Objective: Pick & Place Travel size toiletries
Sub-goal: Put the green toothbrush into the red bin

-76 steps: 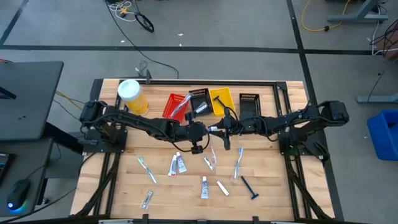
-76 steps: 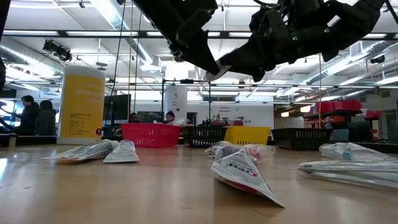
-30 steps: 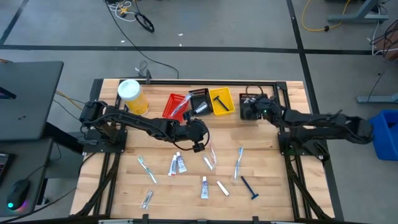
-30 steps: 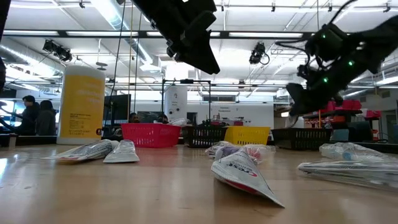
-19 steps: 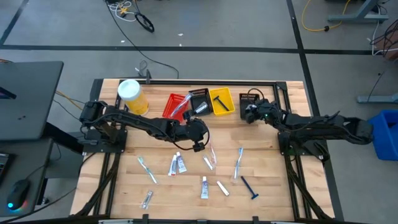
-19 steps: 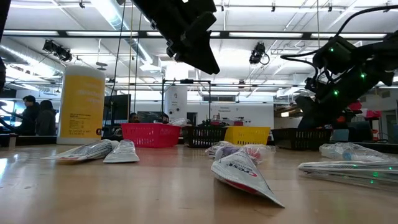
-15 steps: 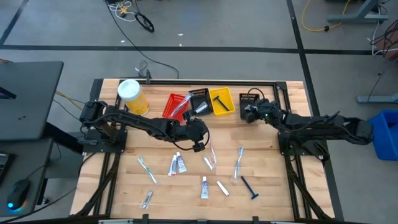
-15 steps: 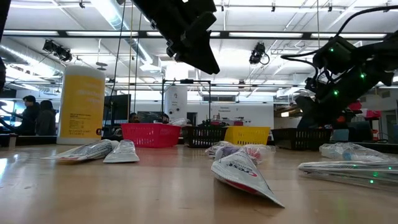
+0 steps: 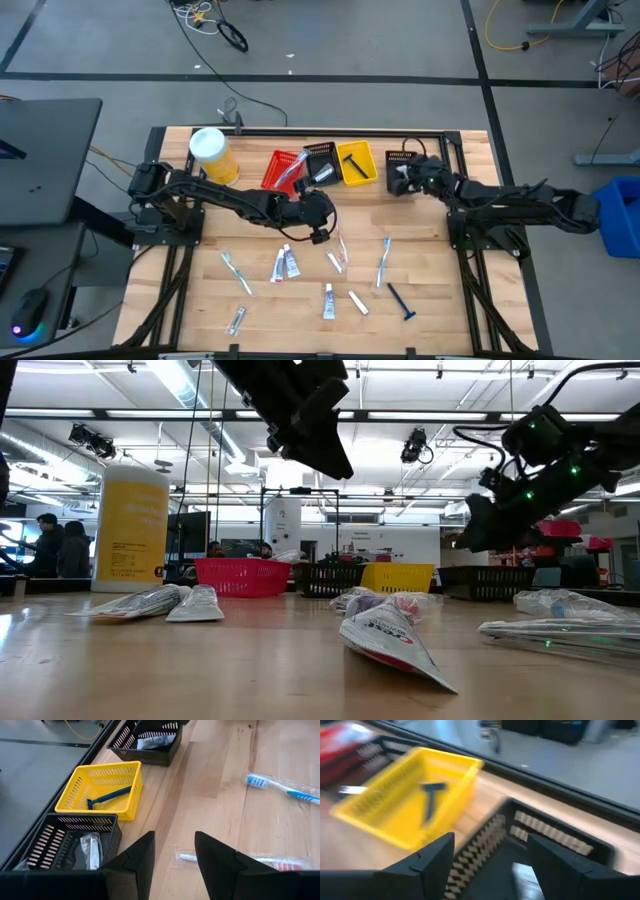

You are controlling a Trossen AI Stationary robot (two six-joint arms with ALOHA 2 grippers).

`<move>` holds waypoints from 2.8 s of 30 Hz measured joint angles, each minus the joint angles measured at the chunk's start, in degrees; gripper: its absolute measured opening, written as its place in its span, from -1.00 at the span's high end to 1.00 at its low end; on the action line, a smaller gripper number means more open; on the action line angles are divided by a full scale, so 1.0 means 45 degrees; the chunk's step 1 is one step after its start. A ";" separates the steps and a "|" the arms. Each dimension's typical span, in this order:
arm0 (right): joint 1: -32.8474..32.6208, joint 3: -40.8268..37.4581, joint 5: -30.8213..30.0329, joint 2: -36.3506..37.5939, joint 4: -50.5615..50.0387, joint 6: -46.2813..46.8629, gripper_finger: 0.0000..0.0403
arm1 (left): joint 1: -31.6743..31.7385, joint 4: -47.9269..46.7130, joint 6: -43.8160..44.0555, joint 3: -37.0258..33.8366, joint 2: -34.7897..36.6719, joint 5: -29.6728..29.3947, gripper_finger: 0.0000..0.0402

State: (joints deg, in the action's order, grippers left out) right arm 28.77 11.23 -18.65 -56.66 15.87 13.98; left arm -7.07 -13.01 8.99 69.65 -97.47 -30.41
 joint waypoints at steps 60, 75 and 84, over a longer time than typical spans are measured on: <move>-0.3380 0.0207 0.3179 -0.0001 0.7393 -0.3909 -0.05 | -0.6764 -1.1139 2.7419 -0.0981 -0.0006 0.5383 0.26; -0.3381 0.0207 0.3846 -0.0001 0.6776 -0.2913 -0.25 | -0.7566 -1.4132 2.7569 -0.1787 0.4053 0.5119 0.26; -0.3381 0.0207 0.3850 -0.0001 0.6695 -0.2873 -0.31 | -0.7572 -0.7886 2.7860 -0.4965 0.3485 0.4703 0.26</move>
State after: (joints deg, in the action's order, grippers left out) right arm 13.56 12.16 -1.32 -56.66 46.00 1.05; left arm -41.15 -48.49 134.36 47.30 -81.79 -9.25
